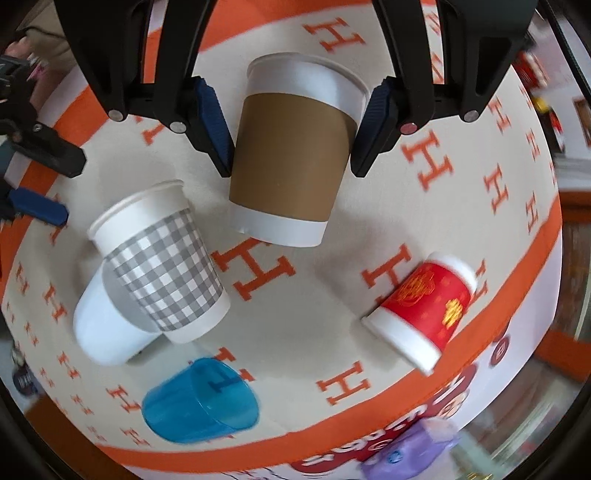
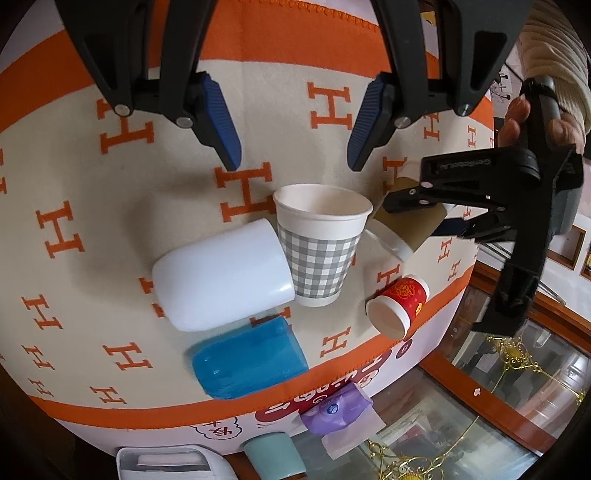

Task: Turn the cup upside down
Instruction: 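Reach the right tool to the brown-sleeved cup and close around it, then lift the brown-sleeved cup with the right tool and rotate it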

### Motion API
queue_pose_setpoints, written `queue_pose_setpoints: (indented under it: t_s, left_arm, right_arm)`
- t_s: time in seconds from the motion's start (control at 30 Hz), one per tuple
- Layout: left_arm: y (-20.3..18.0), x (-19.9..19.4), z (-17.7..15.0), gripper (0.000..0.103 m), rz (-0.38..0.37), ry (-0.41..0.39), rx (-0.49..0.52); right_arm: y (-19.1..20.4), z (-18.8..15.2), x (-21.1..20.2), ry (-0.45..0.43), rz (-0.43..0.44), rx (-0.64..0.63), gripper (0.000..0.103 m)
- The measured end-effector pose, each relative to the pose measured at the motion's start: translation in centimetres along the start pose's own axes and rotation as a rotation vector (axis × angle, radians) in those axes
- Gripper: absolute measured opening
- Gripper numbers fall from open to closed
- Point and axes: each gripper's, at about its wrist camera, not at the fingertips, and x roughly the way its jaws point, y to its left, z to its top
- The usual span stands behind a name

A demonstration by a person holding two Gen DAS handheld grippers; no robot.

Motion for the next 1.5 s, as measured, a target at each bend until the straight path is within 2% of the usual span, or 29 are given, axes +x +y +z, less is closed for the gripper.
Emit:
queue_pose_setpoints:
  t_s: [0.23, 0.37, 0.63, 0.83, 1.03, 1.1, 1.17, 1.5]
  left_arm:
    - [-0.1, -3.2, -3.1, 0.063, -0.064, 0.016, -0.232]
    - [-1.0, -3.7, -6.0, 0.063, -0.168, 0.023, -0.394]
    - [-4.9, -1.4, -10.9, 0.063, -0.328, 0.019, -0.609]
    - [-6.5, 1.1, -12.6, 0.063, -0.373, 0.006, -0.736]
    - [-7.2, 2.0, -12.7, 0.066, -0.342, -0.043, -0.772]
    - [-7.2, 2.0, -12.5, 0.074, -0.332, -0.039, -0.774]
    - [-7.0, 1.9, -12.6, 0.086, -0.351, -0.038, -0.775]
    - [-7.0, -0.5, -12.4, 0.088, -0.332, -0.086, -0.693]
  right_arm:
    - [-1.3, -1.6, -2.0, -0.027, 0.011, 0.018, 0.06]
    - [-2.7, -2.9, -2.6, -0.028, 0.007, 0.039, 0.06]
    - [-5.8, -5.4, -3.2, -0.011, 0.01, 0.099, 0.06]
    - [-7.3, -6.5, -3.4, -0.005, 0.011, 0.125, 0.06]
    - [-7.8, -7.0, -3.3, 0.001, 0.011, 0.127, 0.06]
    - [-7.9, -7.1, -3.2, 0.003, 0.011, 0.128, 0.06]
    - [-7.9, -7.2, -3.2, 0.004, 0.014, 0.127, 0.06]
    - [-6.7, -7.3, -3.4, 0.002, 0.018, 0.097, 0.06]
